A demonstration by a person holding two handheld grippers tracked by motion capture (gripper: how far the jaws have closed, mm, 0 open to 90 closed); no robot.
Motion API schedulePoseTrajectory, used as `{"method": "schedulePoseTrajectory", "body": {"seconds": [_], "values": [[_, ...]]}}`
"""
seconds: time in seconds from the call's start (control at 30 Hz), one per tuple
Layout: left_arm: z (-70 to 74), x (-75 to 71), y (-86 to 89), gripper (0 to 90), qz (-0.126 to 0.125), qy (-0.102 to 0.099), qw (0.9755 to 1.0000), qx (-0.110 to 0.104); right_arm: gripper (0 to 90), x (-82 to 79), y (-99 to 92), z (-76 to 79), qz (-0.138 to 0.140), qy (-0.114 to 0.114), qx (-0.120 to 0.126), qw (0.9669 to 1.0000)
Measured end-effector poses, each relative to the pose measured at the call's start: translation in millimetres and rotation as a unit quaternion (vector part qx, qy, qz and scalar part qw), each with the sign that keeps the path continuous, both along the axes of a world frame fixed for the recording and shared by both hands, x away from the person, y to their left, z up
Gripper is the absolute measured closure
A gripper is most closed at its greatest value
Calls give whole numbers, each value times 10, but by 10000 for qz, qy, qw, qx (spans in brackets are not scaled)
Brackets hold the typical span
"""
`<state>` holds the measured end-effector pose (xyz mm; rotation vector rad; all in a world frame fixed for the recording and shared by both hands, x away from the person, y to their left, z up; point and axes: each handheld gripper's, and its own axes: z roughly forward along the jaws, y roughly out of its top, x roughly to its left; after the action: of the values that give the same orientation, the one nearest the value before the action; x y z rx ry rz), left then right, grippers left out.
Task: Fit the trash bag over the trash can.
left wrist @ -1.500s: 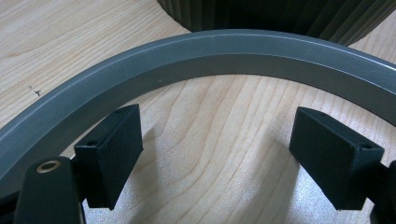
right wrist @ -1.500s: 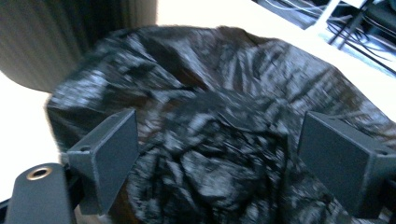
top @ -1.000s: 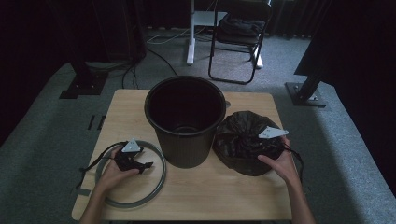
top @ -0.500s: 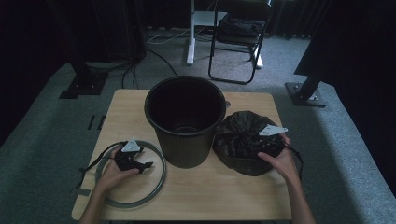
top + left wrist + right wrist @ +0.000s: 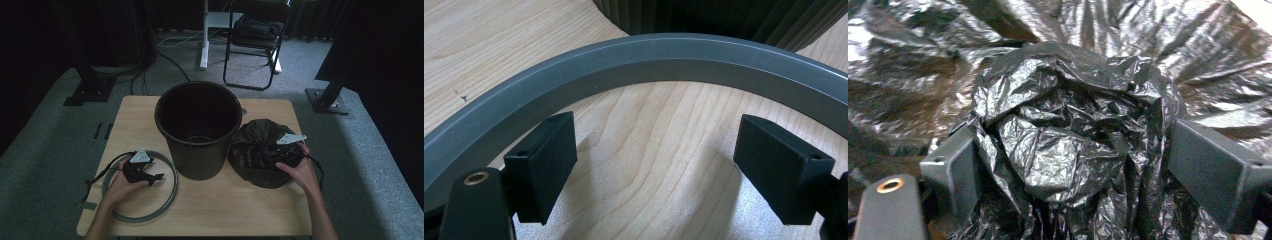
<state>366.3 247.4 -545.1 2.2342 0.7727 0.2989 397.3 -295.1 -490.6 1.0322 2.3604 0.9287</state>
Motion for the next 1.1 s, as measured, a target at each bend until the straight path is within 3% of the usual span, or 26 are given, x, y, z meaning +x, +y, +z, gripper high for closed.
{"method": "schedulePoseTrajectory", "body": {"seconds": [0.13,0.3,0.37,0.47,0.53,0.67,0.93,1.1], "values": [[0,0,0,178,-1,0,10000,1,125,18,9,-2,29,92,-36,9999],[0,0,0,178,1,1,10000,0,125,-10,75,-21,338,238,-61,9991],[3,0,1,178,-4,14,10000,7,125,11,60,-19,238,236,-117,9994],[3,1,2,178,-3,16,10000,4,124,61,3,-7,79,276,13,9996],[1,3,4,178,-1,14,10000,-17,125,73,5,-12,117,365,20,9993],[2,6,9,181,5,30,10000,-39,123,43,96,-47,424,485,-149,9978],[3,7,12,181,-4,33,10000,-28,125,106,121,-113,294,611,-368,9970],[3,8,13,181,-7,32,10000,-24,175,118,153,-163,356,858,-639,9936]]}}
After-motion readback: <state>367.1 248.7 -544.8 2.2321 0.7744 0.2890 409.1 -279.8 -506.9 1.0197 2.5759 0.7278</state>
